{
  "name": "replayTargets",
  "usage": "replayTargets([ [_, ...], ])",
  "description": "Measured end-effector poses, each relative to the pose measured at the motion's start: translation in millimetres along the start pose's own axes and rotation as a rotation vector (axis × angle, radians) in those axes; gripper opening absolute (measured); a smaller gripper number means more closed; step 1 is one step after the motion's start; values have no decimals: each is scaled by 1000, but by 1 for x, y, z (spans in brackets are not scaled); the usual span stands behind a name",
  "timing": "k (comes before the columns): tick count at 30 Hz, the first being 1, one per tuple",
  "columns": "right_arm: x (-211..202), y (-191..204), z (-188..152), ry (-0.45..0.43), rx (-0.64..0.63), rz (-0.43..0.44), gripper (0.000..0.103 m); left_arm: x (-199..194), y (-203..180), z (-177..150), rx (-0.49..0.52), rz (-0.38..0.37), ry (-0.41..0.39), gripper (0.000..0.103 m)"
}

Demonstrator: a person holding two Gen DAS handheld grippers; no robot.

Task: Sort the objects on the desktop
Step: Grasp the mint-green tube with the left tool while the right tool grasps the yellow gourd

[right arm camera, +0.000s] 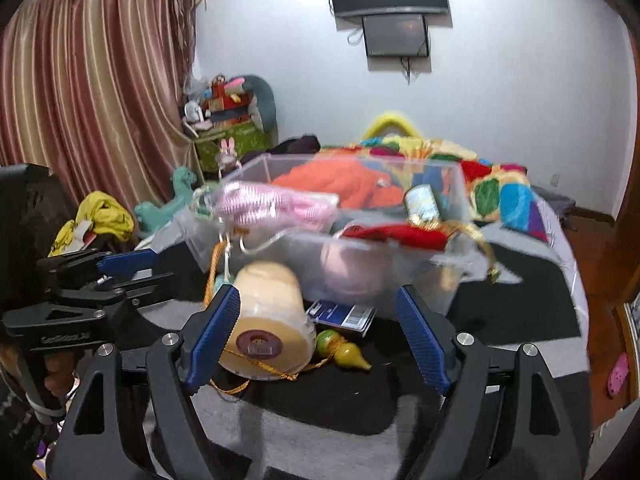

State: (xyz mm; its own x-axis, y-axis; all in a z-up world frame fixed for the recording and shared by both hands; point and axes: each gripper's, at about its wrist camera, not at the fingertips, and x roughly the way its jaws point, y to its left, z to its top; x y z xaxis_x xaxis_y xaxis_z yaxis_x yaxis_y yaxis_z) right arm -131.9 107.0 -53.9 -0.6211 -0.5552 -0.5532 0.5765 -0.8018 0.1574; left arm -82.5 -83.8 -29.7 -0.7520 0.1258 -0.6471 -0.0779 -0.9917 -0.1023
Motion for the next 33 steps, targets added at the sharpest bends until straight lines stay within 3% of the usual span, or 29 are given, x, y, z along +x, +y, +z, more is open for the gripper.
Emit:
replayTargets([
  [9, 10, 15, -10, 44, -29, 75, 82, 16, 6, -9, -45, -24, 56, 61],
  [15, 24, 8, -17, 95, 17, 141, 86, 19, 0, -12, -33, -29, 68, 61],
  [20, 17, 11, -21, 88, -37, 98, 86, 23, -2, -15, -35, -29, 96, 61],
  [30, -7, -50, -16, 47, 91, 50, 86, 37, -18, -5, -9, -37, 127, 62],
  [32, -5, -53, -17, 53, 95, 34, 78, 42, -21, -3, -12, -18, 130, 63],
  [33, -1, -55, -19, 71, 90, 29, 69, 44, -23, -1, -12, -5, 132, 63],
])
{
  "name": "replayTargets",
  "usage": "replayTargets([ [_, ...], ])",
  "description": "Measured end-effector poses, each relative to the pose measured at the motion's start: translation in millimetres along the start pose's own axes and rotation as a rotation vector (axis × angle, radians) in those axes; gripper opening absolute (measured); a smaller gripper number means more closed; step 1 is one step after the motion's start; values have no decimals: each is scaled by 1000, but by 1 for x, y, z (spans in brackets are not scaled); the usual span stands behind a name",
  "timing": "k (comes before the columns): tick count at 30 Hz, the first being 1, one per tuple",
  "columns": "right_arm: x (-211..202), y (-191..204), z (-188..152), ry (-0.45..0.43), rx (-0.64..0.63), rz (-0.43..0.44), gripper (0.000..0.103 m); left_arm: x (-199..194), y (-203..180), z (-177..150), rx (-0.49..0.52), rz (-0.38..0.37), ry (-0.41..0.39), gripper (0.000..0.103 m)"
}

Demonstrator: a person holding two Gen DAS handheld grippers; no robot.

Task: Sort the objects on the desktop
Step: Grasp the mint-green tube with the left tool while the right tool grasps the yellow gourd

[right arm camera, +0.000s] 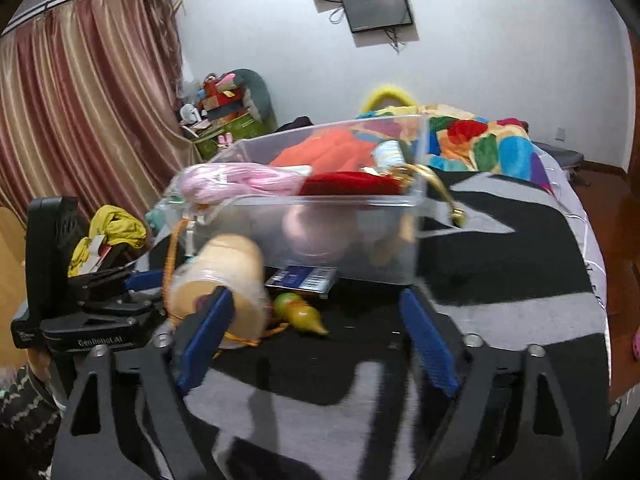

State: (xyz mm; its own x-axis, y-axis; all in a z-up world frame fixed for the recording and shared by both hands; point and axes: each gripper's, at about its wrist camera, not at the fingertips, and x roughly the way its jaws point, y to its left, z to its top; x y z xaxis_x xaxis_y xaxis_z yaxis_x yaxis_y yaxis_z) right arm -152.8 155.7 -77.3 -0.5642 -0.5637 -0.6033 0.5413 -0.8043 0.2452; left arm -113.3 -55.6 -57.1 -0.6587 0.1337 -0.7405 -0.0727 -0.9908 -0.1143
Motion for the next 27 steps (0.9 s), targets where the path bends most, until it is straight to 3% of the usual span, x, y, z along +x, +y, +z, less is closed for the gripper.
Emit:
replayTargets([
  [4, 11, 2, -6, 45, -30, 27, 47, 4, -4, 3, 1, 31, -6, 66],
  [6, 18, 9, -9, 55, -55, 11, 42, 4, -4, 1, 5, 39, -18, 67],
  [10, 19, 9, -9, 49, -48, 23, 39, 4, -4, -9, 9, 33, -16, 64],
  [16, 24, 16, -10, 62, -72, 20, 27, 0, -17, -22, 84, 126, -68, 62],
  [23, 28, 30, -13, 62, -128, -13, 15, 6, -7, -15, -7, 90, -45, 64],
  [27, 19, 30, -12, 41, -125, 4, 15, 1, -1, -17, -29, 107, -61, 50],
])
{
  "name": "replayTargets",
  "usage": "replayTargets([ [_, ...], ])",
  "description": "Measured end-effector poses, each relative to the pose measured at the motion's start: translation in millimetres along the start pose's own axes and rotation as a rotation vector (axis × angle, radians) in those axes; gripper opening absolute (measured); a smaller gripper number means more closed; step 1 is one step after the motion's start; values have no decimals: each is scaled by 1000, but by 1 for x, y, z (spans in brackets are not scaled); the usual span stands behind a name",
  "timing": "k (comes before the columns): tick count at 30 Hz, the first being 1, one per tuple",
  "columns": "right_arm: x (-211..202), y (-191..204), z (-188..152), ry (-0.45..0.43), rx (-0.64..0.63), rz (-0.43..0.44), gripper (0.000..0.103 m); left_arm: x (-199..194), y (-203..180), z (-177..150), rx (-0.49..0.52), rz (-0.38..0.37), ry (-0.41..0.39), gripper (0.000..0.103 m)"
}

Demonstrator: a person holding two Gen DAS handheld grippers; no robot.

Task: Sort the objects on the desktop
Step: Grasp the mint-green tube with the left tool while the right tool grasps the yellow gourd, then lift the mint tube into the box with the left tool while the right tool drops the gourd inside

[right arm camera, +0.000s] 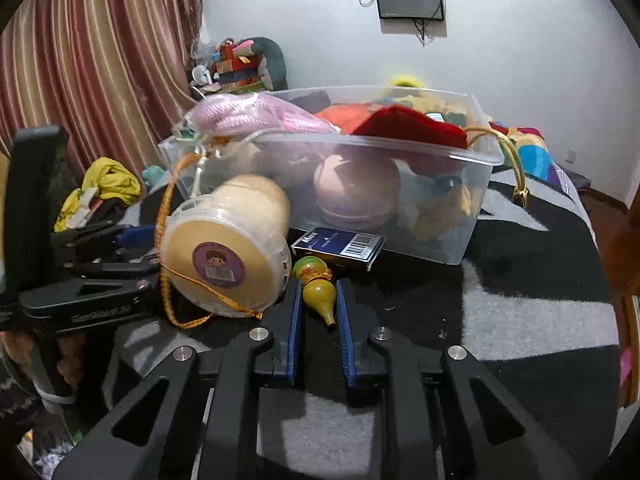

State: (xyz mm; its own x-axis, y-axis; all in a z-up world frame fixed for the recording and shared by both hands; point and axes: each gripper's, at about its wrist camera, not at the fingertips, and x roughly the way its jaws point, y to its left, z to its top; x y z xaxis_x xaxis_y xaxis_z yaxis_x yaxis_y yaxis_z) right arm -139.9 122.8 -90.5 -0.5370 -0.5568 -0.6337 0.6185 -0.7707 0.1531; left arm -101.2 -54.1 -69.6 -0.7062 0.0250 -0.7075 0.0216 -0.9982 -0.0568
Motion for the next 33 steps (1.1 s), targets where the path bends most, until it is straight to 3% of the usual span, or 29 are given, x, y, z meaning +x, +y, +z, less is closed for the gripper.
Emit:
replayTargets([
  [5, -24, -7, 5, -58, 13, 4, 15, -6, 15, -1, -50, -18, 3, 31],
  [10, -51, -4, 13, -129, 14, -6, 15, -10, 27, 2, -81, -64, 12, 30],
  [15, -76, -5, 30, -203, 25, 15, 15, -17, 26, 8, -47, -84, 9, 31],
  [19, -86, -1, 44, -236, 8, 2, 15, -9, 16, 19, -9, -65, 43, 44],
  [23, -89, 2, 59, -259, -10, 8, 15, -6, 2, 28, 61, -20, 22, 61],
  [30, -80, -2, 61, -247, -4, 26, 15, 8, -4, 36, 117, 17, 18, 68],
  [33, -72, -6, 58, -228, 4, 30, 15, 18, 2, 39, 89, -48, 52, 66],
])
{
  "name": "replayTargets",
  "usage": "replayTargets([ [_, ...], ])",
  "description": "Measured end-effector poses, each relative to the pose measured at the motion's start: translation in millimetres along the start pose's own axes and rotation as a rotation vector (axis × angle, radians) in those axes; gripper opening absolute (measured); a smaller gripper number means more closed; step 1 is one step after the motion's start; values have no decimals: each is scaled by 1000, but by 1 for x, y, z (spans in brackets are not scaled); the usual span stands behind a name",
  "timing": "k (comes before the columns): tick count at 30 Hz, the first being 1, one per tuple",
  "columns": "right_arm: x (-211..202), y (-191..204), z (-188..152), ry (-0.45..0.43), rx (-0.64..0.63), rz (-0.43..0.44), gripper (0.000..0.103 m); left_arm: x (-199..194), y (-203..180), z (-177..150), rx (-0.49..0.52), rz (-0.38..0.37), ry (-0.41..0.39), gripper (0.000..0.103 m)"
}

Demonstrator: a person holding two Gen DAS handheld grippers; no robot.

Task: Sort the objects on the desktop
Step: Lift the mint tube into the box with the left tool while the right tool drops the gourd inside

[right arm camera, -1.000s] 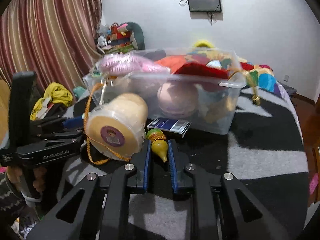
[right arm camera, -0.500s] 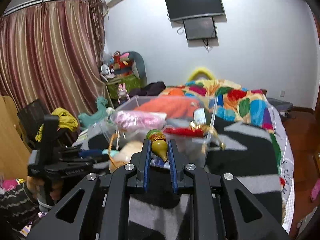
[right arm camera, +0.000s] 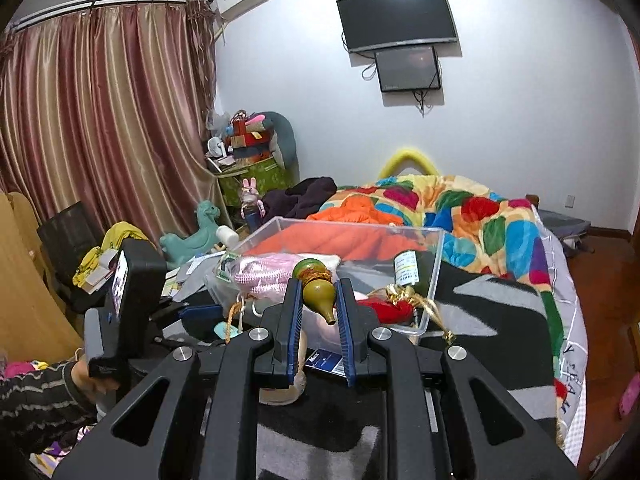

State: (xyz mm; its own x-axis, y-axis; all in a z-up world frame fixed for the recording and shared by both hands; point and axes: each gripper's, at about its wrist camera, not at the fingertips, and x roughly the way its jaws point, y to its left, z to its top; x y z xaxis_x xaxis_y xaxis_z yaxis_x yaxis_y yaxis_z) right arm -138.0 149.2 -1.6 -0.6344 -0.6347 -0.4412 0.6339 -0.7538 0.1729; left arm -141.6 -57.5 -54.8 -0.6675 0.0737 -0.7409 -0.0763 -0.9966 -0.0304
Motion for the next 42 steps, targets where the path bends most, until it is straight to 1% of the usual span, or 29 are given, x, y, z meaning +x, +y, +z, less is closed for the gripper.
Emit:
replayTargets([
  [2, 5, -4, -1, 13, 11, -1, 15, 1, 2, -3, -17, -53, 19, 65],
  [4, 7, -8, -1, 20, 25, -2, 15, -1, 4, -5, -4, -100, 33, 65],
  [6, 9, -13, 1, 24, 39, -3, 15, -4, 3, -12, 23, -151, 66, 63],
  [10, 13, -18, 10, 21, 30, -26, 15, -14, -5, -28, 100, -149, 81, 63],
  [14, 19, -21, 27, 15, 7, -46, 15, -28, -5, -32, 113, -174, 68, 63],
  [16, 21, -23, 38, 4, 7, -52, 15, -30, -1, -27, 105, -173, 47, 63],
  [17, 21, -23, 42, 0, 5, -57, 15, -29, 0, -24, 103, -167, 43, 60],
  [19, 21, -22, 51, -16, -4, -67, 15, -23, 2, -14, 100, -159, 48, 55],
  [21, 22, -21, 57, -23, -10, -76, 15, -17, 2, -10, 100, -173, 64, 53],
  [23, 25, -21, 59, -24, -10, -88, 15, -6, -2, -9, 108, -182, 90, 43],
  [24, 27, -22, 59, -21, -8, -99, 15, -2, -3, -10, 117, -185, 100, 42],
  [25, 30, -23, 57, -17, -5, -106, 15, 1, -6, -12, 126, -187, 101, 40],
  [27, 39, -26, 53, 6, -2, -120, 15, 0, -10, -16, 141, -178, 70, 40],
  [28, 44, -26, 50, 22, -3, -121, 15, -1, -10, -18, 137, -177, 64, 37],
  [30, 53, -28, 44, 53, -3, -124, 15, -4, -7, -20, 124, -165, 54, 26],
  [31, 57, -28, 40, 67, -2, -124, 15, -5, -5, -21, 116, -158, 52, 24],
  [33, 65, -30, 35, 92, 1, -116, 15, -8, 1, -24, 83, -157, 50, 24],
  [37, 75, -30, 24, 129, 1, -109, 15, -20, 6, -33, 80, -77, 8, 24],
  [42, 85, -28, 15, 172, 2, -99, 15, -36, 15, -36, 37, -58, -31, 24],
])
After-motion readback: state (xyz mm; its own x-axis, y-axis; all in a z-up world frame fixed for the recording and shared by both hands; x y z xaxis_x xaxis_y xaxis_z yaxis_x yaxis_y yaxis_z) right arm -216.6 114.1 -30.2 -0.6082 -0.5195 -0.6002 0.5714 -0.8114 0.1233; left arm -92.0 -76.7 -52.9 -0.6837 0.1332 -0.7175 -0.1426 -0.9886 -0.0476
